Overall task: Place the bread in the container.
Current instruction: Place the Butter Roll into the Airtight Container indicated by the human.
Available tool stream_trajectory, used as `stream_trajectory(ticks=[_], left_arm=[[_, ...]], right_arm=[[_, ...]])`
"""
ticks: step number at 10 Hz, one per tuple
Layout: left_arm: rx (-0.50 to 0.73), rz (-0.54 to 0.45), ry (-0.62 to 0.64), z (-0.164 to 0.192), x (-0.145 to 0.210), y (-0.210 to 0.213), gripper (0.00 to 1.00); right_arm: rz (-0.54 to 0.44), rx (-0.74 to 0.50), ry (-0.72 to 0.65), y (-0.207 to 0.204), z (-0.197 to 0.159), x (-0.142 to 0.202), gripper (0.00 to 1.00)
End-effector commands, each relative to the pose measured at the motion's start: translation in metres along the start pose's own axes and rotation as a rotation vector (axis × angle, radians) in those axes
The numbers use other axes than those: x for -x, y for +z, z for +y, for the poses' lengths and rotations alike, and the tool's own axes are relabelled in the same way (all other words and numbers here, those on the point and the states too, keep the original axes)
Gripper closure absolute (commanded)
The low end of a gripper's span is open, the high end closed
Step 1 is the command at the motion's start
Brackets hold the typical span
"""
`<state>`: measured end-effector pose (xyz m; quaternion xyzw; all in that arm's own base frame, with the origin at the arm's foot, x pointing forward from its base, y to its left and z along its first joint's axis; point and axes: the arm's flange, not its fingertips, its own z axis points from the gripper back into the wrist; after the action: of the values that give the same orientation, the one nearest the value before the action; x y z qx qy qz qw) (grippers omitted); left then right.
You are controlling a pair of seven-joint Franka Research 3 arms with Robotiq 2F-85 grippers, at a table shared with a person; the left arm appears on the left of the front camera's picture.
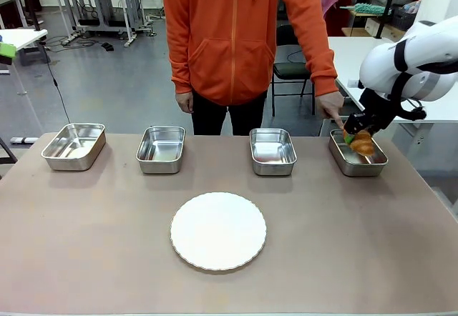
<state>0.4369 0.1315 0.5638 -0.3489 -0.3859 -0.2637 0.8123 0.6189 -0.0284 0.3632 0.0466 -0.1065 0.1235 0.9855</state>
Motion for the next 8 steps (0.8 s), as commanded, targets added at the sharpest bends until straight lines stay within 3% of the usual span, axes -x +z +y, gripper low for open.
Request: stream_trajectory(ticks=[1, 4, 8], left_arm=[[0.003, -0.016, -0.003, -0.0011, -0.0008, 0.0006, 0.00], [0.003, -0.016, -0.003, -0.0011, -0.0008, 0.0006, 0.00], [0.003, -0.016, -0.003, -0.0011, -0.0008, 0.0006, 0.00]], right_arm=[[-0.019, -0.005, 0.029, 0.0010, -0.0007, 0.0085, 0.00], [0.036, -0.009, 0.016, 0.0063, -0.0044, 0.0069, 0.00], [-0.002, 0.001, 0.002, 0.0020, -0.0005, 0.0001, 0.00]])
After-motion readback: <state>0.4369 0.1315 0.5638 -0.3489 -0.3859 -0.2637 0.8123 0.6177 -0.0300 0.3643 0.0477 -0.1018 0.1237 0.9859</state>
